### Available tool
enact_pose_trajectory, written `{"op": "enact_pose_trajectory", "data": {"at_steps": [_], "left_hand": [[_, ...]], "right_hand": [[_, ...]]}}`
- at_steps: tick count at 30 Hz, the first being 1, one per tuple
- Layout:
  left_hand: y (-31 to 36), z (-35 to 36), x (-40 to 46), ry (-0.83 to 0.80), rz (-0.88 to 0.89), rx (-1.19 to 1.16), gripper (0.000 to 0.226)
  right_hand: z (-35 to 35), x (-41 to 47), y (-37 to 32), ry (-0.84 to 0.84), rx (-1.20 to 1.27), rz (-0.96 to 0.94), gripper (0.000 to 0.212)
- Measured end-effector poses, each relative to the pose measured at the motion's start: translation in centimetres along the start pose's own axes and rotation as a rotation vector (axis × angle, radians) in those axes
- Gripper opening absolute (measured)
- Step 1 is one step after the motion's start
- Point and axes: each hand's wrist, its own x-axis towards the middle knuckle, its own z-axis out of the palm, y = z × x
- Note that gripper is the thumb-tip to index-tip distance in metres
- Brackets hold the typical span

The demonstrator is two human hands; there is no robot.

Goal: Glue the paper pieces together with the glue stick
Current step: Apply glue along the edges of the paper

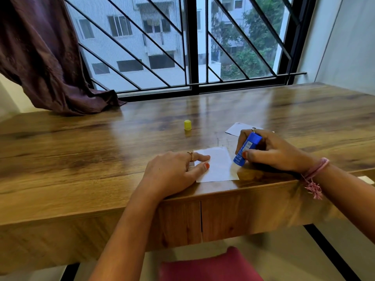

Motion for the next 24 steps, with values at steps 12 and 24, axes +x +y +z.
{"op": "enact_pose_trajectory", "data": {"at_steps": [12,24], "left_hand": [[0.04,-0.02,-0.03,-0.004,0.002,0.013,0.034],[-0.09,0.07,0.07,0.000,-0.003,-0.002,0.035]], "right_hand": [[0.14,-0.11,-0.05,-0.026,-0.014,0.005,0.005],[0.19,0.23,0.06,0.066,-0.043,0.023,0.009]]}}
